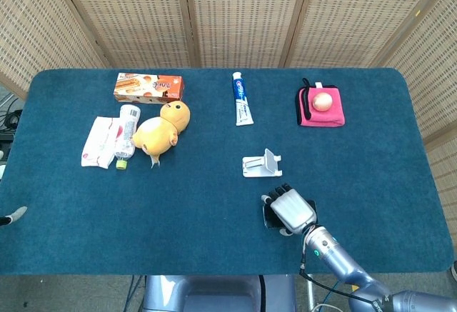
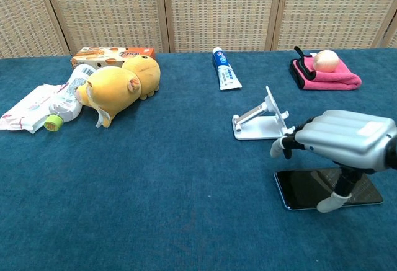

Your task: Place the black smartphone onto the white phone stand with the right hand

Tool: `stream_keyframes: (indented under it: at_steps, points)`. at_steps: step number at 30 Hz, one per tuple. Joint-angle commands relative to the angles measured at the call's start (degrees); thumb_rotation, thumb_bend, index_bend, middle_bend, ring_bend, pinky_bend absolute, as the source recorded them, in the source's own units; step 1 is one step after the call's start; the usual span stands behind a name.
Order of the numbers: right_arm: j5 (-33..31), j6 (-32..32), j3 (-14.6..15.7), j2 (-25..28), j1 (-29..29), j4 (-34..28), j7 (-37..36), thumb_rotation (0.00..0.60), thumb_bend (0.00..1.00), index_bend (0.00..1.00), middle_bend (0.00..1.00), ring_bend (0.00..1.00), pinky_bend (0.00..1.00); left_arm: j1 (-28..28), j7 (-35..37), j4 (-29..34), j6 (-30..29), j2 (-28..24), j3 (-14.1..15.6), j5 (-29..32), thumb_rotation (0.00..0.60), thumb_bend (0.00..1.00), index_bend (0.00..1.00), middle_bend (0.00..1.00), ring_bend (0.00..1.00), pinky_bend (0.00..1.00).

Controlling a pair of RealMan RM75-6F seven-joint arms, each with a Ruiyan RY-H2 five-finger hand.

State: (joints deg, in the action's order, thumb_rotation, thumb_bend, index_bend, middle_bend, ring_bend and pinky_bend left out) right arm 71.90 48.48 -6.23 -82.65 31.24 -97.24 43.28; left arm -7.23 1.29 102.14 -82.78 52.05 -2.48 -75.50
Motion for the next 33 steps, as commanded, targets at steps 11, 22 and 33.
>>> stream_keyframes:
  at_steps: [11,22,33]
  points:
    - [-6.6,3.6,2.8,-4.0,2.5,1.7,6.4,0.6,0.0,0.22,0.28,0.25,0.21,0.6,0.3,0.0,0.4,-0.2,-0.5,-0.5,0.6,0.0,0.0,0.0,0.0,0.0]
    - [-9.3,3.9,4.1,-4.3,3.8,3.0,5.8,0.6,0.05,0.25,0.34,0.28,0.21,0.8,0.5,0.0,0.9,-0.4,-0.9,-0.6,0.6,0.0,0.0,0.0,0.0,0.0]
    - [-7.9,2.3,5.2,-2.7,4.9,3.2,1.1,0.6,0.31,0.47,0.59,0.5,0.23,0.9,0.5,-0.2,1.3,-0.3,-1.1,-0.9,0.6,0.0,0.0,0.0,0.0,0.0]
